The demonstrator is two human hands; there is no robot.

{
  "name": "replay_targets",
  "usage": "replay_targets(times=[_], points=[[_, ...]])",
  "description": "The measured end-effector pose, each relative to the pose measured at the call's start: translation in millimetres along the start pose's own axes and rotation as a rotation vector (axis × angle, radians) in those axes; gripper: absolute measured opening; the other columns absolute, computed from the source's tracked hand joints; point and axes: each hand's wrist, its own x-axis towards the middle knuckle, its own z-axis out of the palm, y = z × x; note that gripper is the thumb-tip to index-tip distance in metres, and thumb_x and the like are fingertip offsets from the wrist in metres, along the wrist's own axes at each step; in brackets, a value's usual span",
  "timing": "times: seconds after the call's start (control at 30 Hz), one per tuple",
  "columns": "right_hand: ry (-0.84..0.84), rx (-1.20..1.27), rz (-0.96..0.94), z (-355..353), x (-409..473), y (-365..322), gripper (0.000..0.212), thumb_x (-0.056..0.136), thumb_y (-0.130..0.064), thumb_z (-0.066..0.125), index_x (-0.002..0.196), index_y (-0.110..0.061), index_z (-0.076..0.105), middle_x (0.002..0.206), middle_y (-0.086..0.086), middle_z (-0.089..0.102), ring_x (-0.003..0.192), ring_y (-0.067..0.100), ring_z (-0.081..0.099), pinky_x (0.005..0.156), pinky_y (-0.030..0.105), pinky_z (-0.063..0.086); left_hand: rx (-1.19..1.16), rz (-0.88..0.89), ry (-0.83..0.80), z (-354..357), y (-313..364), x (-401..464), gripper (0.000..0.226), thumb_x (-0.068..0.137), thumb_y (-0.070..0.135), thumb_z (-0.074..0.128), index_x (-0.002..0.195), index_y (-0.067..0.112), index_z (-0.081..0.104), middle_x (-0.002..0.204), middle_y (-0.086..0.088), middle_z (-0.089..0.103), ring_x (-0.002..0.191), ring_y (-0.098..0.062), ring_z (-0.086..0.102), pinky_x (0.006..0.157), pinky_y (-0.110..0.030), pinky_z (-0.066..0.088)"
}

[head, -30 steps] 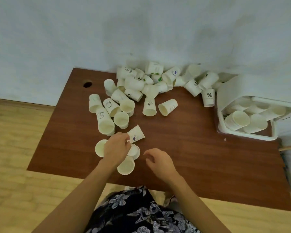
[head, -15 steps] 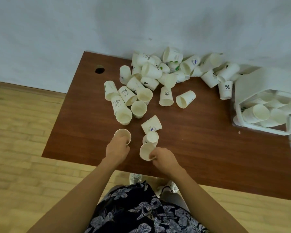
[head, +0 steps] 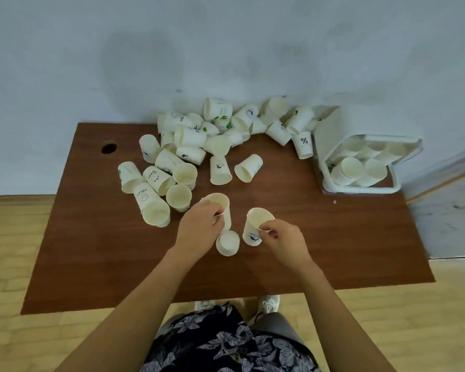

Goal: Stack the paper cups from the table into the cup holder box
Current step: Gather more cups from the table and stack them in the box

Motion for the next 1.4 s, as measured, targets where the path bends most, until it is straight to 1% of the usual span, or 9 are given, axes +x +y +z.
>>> replay_targets(times=[0.2, 0.33, 0.4, 0.5, 0.67, 0.87, 1.13, 1.23, 1.4], points=[[0.200, 0.065, 0.106, -49, 4, 48, 0.015, 0.089, -0.024, 0.067, 0.103, -0.021, 0.072, 0.101, -0.005, 0.071, 0.081, 0.008, 0.063, 0.076, 0.031, 0.055, -0.035, 0.133, -0.032, 31, 69, 39, 0.014, 0.090, 0.019, 0.061, 0.103, 0.017, 0.067, 0.100, 0.003, 0.064, 0.091, -0.015, 0.056, 0.079, -0.030, 0.048], [0.330, 0.094, 0.178, -89, 14, 91, 0.019, 0.092, -0.024, 0.065, 0.110, -0.020, 0.070, 0.107, -0.005, 0.070, 0.092, 0.011, 0.065, 0.082, 0.030, 0.055, -0.042, 0.180, -0.063, 59, 122, 69, 0.016, 0.091, 0.020, 0.058, 0.103, 0.016, 0.067, 0.099, 0.002, 0.064, 0.091, -0.015, 0.055, 0.077, -0.032, 0.049], [0.400, 0.095, 0.199, -111, 21, 114, 0.019, 0.093, -0.024, 0.064, 0.110, -0.020, 0.070, 0.105, -0.006, 0.070, 0.092, 0.012, 0.065, 0.079, 0.026, 0.052, -0.050, 0.205, -0.065, 75, 152, 85, 0.016, 0.090, 0.020, 0.058, 0.102, 0.016, 0.068, 0.098, 0.002, 0.064, 0.091, -0.017, 0.056, 0.076, -0.035, 0.049], [0.509, 0.103, 0.188, -149, 34, 146, 0.017, 0.093, -0.021, 0.064, 0.108, -0.018, 0.070, 0.099, -0.008, 0.069, 0.089, 0.012, 0.065, 0.075, 0.022, 0.045, -0.073, 0.240, -0.052, 101, 198, 110, 0.016, 0.091, 0.021, 0.058, 0.102, 0.017, 0.068, 0.095, 0.004, 0.062, 0.091, -0.017, 0.054, 0.075, -0.036, 0.048], [0.660, 0.082, 0.121, -208, 63, 194, 0.017, 0.093, -0.017, 0.065, 0.108, -0.013, 0.071, 0.102, -0.003, 0.070, 0.085, 0.014, 0.064, 0.072, 0.025, 0.046, -0.109, 0.292, 0.010, 139, 266, 150, 0.015, 0.091, 0.020, 0.059, 0.102, 0.016, 0.069, 0.094, 0.005, 0.062, 0.088, -0.014, 0.053, 0.072, -0.030, 0.048], [0.522, 0.022, 0.087, -241, 100, 233, 0.017, 0.095, -0.020, 0.060, 0.109, -0.019, 0.070, 0.108, -0.006, 0.069, 0.092, 0.015, 0.064, 0.069, 0.023, 0.043, -0.074, 0.256, 0.072, 176, 300, 183, 0.010, 0.088, 0.014, 0.064, 0.095, 0.013, 0.072, 0.093, 0.003, 0.065, 0.089, -0.016, 0.056, 0.073, -0.029, 0.049], [0.346, -0.012, 0.081, -244, 130, 262, 0.022, 0.098, -0.029, 0.056, 0.114, -0.022, 0.068, 0.114, -0.008, 0.066, 0.095, 0.012, 0.063, 0.070, 0.025, 0.044, 0.048, 0.189, -0.022, 214, 301, 199, 0.014, 0.091, 0.016, 0.061, 0.099, 0.015, 0.072, 0.098, 0.003, 0.065, 0.094, -0.017, 0.055, 0.075, -0.025, 0.048], [0.334, 0.019, 0.065, -242, 134, 265, 0.021, 0.097, -0.029, 0.057, 0.114, -0.022, 0.068, 0.113, -0.009, 0.066, 0.090, 0.009, 0.063, 0.070, 0.026, 0.049, 0.109, 0.174, -0.062, 223, 300, 202, 0.016, 0.091, 0.021, 0.061, 0.104, 0.019, 0.070, 0.105, 0.005, 0.064, 0.098, -0.015, 0.053, 0.082, -0.020, 0.041], [0.363, 0.059, 0.035, -237, 138, 259, 0.017, 0.095, -0.024, 0.059, 0.107, -0.019, 0.069, 0.106, -0.008, 0.067, 0.082, 0.008, 0.061, 0.066, 0.021, 0.048, 0.055, 0.115, 0.015, 225, 298, 201, 0.014, 0.087, 0.020, 0.065, 0.100, 0.019, 0.071, 0.103, 0.007, 0.064, 0.096, -0.011, 0.055, 0.072, -0.018, 0.044]])
